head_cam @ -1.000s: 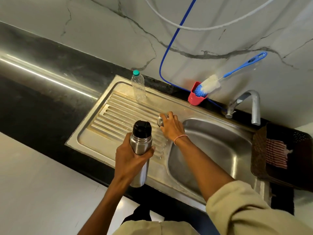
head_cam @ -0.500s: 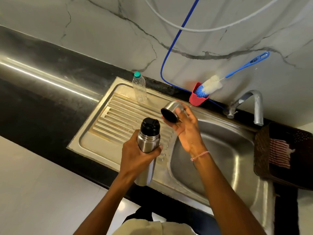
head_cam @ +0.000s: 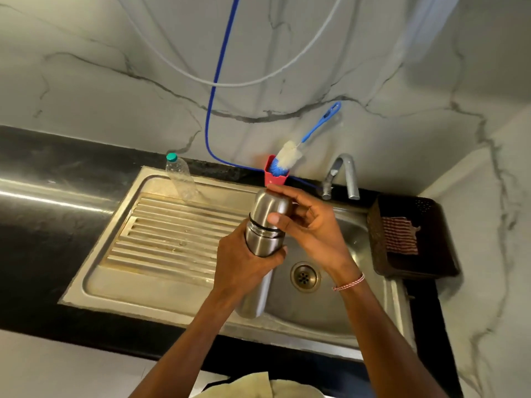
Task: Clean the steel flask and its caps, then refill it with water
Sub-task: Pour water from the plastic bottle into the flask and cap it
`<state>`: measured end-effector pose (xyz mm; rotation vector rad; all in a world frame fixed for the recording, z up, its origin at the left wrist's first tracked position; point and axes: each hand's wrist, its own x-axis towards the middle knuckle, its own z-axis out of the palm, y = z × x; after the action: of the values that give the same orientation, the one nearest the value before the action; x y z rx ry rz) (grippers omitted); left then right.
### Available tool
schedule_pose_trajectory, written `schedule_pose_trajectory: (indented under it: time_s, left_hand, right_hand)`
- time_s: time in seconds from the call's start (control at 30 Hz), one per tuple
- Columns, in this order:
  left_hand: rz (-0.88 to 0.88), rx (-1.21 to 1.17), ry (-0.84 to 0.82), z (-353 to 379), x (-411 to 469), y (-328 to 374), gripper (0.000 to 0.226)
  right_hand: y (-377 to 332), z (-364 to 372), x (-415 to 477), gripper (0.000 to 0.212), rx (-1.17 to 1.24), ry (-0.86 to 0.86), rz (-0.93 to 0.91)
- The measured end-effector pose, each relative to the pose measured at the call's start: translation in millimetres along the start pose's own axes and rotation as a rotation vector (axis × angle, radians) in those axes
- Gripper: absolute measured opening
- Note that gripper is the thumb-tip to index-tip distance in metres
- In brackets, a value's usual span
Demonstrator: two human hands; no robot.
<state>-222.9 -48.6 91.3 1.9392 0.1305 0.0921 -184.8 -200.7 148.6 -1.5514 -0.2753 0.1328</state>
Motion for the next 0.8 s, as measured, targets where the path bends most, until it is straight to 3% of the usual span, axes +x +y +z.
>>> schedule_pose_trajectory:
  time_s: [0.6, 0.8]
  left_hand:
    - [0.116, -0.001, -0.090, 22.8, -7.1, 50.9, 0.041]
    - [0.135, 0.062, -0.053, 28.1, -9.3, 52.5, 0.049]
  right_hand:
    - [-32.3, -44.0, -25.8, 0.048, -0.185, 0.053, -0.077]
    - [-26.0, -23.3, -28.7, 0.062, -0.732, 0.345, -0.174]
